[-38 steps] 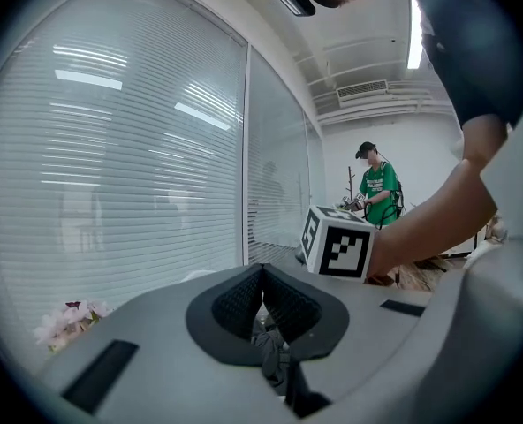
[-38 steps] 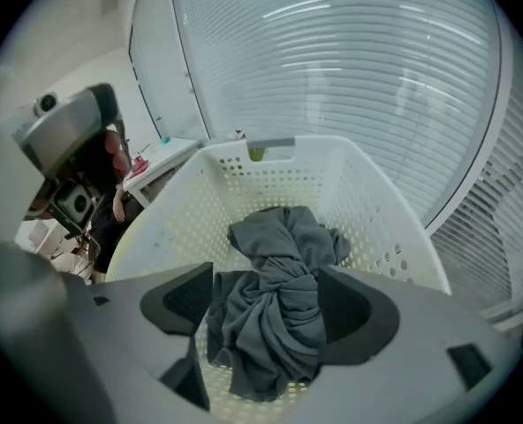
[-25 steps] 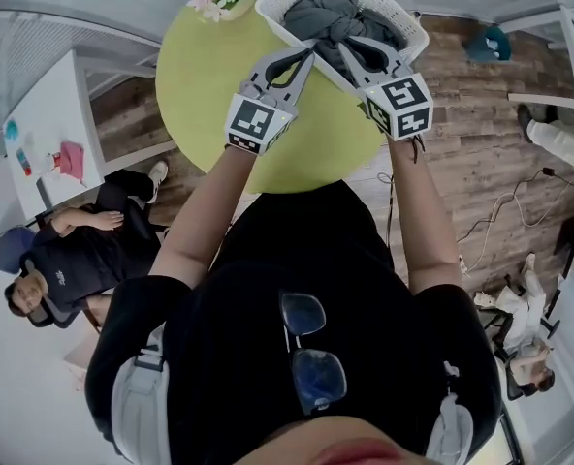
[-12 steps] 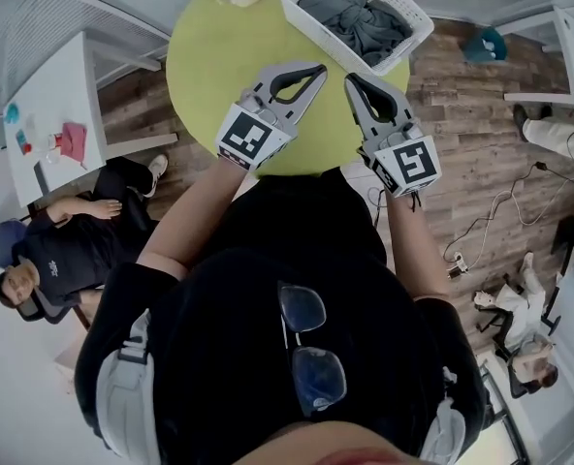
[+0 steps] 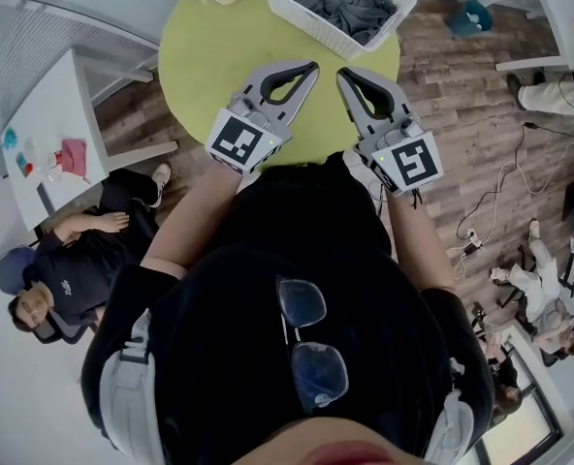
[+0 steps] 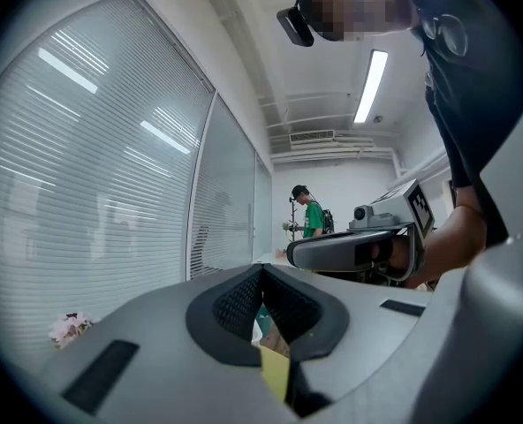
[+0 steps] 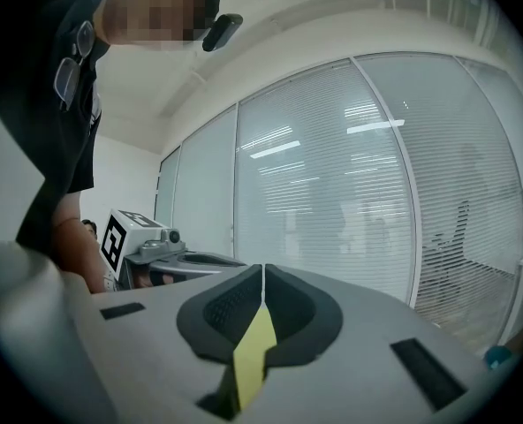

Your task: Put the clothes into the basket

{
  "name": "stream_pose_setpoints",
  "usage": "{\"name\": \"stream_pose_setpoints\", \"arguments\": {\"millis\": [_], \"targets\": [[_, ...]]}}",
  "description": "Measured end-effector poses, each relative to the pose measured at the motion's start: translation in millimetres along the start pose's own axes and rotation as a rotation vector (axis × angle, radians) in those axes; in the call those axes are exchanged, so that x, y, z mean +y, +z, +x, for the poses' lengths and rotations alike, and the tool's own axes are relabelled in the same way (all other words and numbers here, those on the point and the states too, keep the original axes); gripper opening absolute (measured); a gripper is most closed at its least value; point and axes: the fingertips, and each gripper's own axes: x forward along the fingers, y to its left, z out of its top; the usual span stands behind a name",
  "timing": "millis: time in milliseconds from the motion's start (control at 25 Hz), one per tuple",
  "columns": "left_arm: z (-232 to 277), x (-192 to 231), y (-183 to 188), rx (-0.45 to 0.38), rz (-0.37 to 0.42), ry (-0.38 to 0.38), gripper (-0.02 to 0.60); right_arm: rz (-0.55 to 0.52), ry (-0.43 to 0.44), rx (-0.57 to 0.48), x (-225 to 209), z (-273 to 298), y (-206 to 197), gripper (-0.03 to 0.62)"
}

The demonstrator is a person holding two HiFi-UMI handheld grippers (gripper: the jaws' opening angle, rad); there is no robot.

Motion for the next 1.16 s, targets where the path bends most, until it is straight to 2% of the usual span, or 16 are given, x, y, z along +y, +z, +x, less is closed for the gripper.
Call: {"name": "stream_pose_setpoints", "arguments": {"millis": [200,640,1160], "targets": [[-4.4,-1.3,3.2,-0.008,0.012,-0.001,0.011,-0.009,0.001,-0.032,5.4,-1.6,7.1,0.032],[-8.4,-7.3,3.7,-0.002,0.025,-0.006,0.011,-0.006,-0.016,-0.015,7.1,-5.3,3.3,0.028],[-12.7,-4.3,4.1,-0.006,-0.004,-0.008,0.011,0.002,-0.016,-0.008,10.2,-5.6,2.1,0.026]]}}
